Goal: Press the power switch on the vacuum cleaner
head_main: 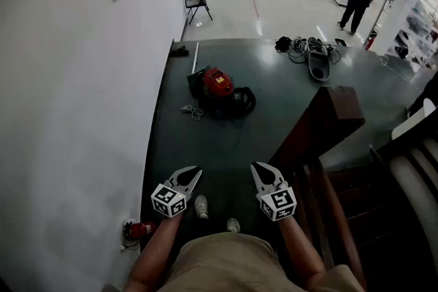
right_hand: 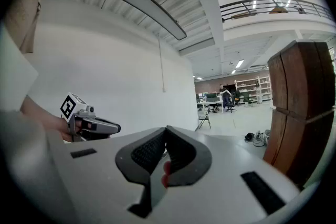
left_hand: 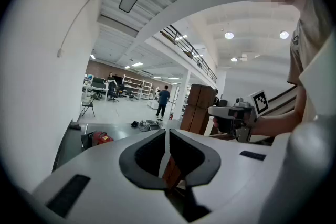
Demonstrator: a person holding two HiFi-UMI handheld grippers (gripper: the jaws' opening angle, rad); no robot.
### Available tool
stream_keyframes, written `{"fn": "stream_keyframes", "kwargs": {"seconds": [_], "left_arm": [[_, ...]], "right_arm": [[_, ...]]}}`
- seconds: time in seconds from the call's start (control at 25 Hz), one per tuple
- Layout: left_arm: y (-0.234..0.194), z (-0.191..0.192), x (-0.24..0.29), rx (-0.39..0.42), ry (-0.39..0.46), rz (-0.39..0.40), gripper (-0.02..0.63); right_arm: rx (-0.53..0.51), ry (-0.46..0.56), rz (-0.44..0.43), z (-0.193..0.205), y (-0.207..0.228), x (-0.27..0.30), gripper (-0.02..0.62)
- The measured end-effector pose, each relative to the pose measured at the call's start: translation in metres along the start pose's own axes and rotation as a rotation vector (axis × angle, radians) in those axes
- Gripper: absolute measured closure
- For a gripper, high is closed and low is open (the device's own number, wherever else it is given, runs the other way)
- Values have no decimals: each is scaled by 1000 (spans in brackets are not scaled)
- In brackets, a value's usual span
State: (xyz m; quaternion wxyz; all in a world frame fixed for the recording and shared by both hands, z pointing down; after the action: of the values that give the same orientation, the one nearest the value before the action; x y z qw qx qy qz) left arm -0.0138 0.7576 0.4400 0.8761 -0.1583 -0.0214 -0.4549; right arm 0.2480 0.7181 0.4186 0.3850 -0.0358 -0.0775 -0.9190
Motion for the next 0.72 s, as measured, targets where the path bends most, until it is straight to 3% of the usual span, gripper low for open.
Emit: {"fn": "stream_keyframes", "kwargs": {"seconds": [0.32,0.52,0.72], "left_arm": [[0,0,-3,8,-15,1,594],[0,3,-10,2,-23,-9,594],[-25,6,-9,-16,-37,-13,594]], "right_arm": [[20,0,1,3,-3,-2,583],[104,-7,-32,10,1,5,581],[124,-15,-31,18,4,30,581]]}}
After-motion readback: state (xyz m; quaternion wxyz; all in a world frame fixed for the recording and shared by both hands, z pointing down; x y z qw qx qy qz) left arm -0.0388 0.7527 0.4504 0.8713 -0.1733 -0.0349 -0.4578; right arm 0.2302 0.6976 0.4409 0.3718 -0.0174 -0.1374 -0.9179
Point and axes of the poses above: the fingertips, and each gripper's own axes: x forward along the fingers, y to its right, z out of its underside, the point moved 7 cm from there along -x, backward along the fingers, and after that the axes turned 4 degrees about y, right-handed, at the moved point
